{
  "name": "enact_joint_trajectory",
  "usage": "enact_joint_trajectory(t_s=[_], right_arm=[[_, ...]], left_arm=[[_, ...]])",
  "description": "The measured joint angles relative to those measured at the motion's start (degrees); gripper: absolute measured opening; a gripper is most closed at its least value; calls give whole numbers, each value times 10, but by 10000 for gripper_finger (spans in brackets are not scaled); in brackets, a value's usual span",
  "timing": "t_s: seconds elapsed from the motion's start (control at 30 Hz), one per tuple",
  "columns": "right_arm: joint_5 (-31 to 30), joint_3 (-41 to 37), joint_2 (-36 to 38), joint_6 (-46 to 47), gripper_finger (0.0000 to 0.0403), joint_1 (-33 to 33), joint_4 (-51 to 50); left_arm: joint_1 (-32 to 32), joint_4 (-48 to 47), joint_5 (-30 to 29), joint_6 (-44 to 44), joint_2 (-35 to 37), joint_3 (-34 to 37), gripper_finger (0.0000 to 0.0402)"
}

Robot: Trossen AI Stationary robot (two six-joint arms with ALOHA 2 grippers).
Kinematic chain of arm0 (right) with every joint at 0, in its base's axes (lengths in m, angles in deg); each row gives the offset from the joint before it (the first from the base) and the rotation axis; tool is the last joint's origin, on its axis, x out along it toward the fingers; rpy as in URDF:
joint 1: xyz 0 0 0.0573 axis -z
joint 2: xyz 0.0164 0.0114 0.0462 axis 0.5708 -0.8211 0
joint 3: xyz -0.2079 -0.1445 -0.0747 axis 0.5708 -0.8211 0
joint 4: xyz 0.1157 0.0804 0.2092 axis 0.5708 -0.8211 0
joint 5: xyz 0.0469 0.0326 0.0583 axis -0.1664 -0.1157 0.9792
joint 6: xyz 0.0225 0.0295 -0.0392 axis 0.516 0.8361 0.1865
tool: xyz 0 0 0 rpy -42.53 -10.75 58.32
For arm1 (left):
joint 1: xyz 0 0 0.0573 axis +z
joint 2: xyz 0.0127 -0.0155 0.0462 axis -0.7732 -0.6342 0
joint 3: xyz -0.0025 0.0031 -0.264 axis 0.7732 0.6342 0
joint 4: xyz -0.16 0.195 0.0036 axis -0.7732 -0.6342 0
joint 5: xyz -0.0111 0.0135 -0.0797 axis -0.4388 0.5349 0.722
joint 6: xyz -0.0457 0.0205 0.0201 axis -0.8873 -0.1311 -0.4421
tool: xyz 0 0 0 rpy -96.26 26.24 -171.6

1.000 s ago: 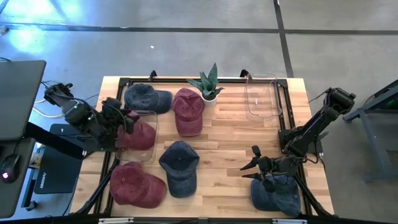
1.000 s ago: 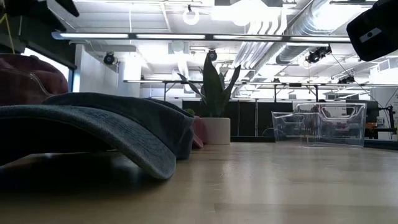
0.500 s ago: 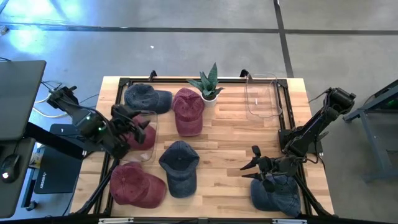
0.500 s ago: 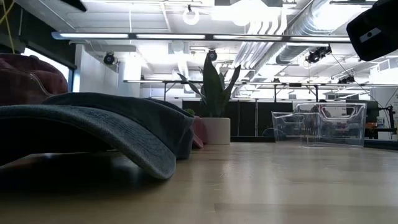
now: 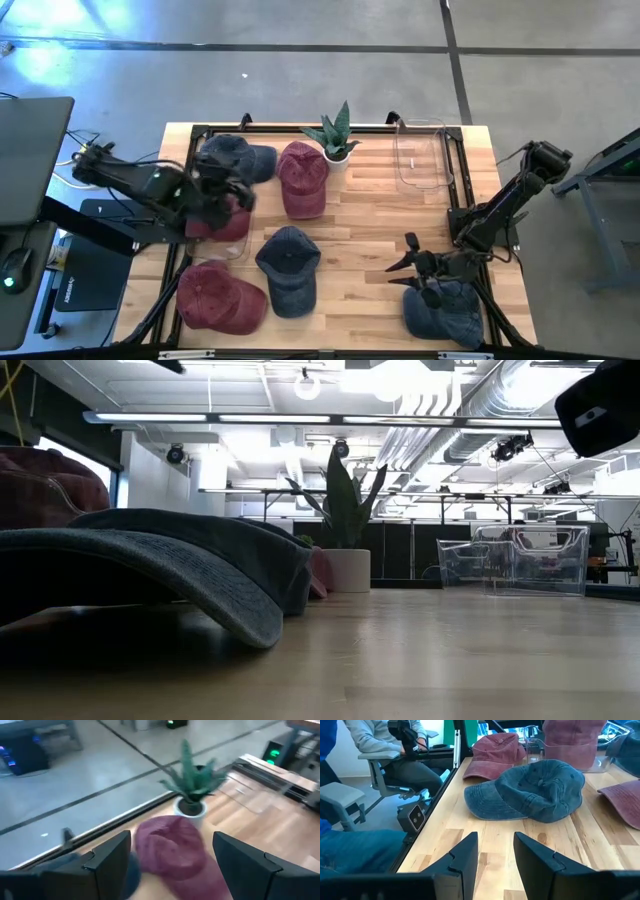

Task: Pick & Place hat
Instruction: Put the middle blue cap into the right transparent bin

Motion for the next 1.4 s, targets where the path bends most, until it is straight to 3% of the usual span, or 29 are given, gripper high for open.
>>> enact_joint_trajectory(t_s=[0.13, 0.23, 0.33, 0.47, 0.57, 0.67, 0.87, 0.97, 1.07, 1.17, 1.4], right_arm=[[18, 0, 0, -1, 122, 14, 0], [37, 0, 0, 1, 122, 21, 0], [40, 0, 0, 2, 122, 23, 0], [43, 0, 0, 3, 122, 23, 0], [41, 0, 0, 3, 122, 23, 0], [39, 0, 0, 3, 122, 23, 0], [34, 0, 0, 3, 122, 23, 0], [25, 0, 0, 11, 122, 25, 0], [19, 0, -10, 7, 122, 39, 14], [30, 4, -41, -24, 122, 66, 56], [93, 91, -179, -118, 124, 158, 77]], left_arm=[[71, 219, 106, 197, -2, 53, 276], [119, 332, 166, 290, -15, 76, 276], [151, 349, 183, 313, -19, 83, 276], [188, 351, 187, 275, -18, 107, 276], [214, 396, 233, 248, -19, 156, 276], [240, 529, 340, 285, -19, 228, 276], [237, 873, 472, 402, -54, 355, 276], [217, 945, 519, 436, -87, 371, 276], [177, 945, 524, 482, -119, 357, 276], [129, 919, 484, 538, -153, 333, 276], [40, 744, 292, 613, -185, 229, 276]])
